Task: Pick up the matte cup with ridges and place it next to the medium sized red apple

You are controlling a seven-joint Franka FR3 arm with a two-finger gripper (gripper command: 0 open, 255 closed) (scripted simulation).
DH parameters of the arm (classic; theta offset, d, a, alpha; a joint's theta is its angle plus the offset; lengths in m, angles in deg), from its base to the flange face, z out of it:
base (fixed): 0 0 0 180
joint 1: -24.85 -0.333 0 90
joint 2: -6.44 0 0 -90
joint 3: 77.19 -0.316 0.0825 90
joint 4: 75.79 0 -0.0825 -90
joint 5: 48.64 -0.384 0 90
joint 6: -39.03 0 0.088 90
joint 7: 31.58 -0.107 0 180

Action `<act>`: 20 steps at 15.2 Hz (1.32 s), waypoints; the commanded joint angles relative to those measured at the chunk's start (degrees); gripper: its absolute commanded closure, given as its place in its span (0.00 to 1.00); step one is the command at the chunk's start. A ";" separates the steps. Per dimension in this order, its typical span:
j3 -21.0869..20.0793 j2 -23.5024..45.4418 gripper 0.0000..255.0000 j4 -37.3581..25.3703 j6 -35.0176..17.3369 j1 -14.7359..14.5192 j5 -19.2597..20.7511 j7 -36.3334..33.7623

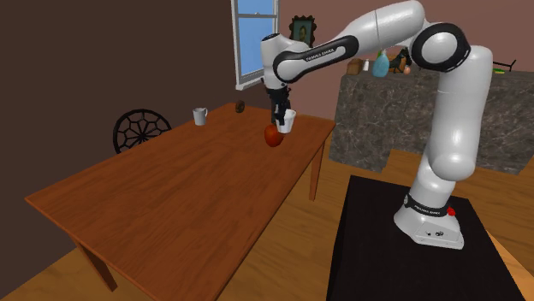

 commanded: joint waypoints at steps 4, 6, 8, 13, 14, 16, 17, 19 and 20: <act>2.76 -0.98 1.00 1.54 -1.92 3.86 0.10 6.40; 3.86 -0.89 1.00 1.53 -2.52 5.35 0.13 8.90; 4.95 -0.59 1.00 1.23 -3.06 6.83 0.12 11.41; 7.56 1.08 1.00 -0.73 -4.10 10.57 -0.11 17.71; 8.06 1.56 1.00 -1.33 -4.24 11.32 -0.20 18.98; 9.00 2.70 1.00 -2.77 -4.47 12.86 -0.43 21.51; 9.47 3.35 1.00 -3.60 -4.55 13.62 -0.57 22.77; 9.78 3.98 1.00 -3.66 -5.29 14.20 -0.65 23.54; 9.79 4.12 1.00 -3.09 -5.99 14.21 -0.61 23.40</act>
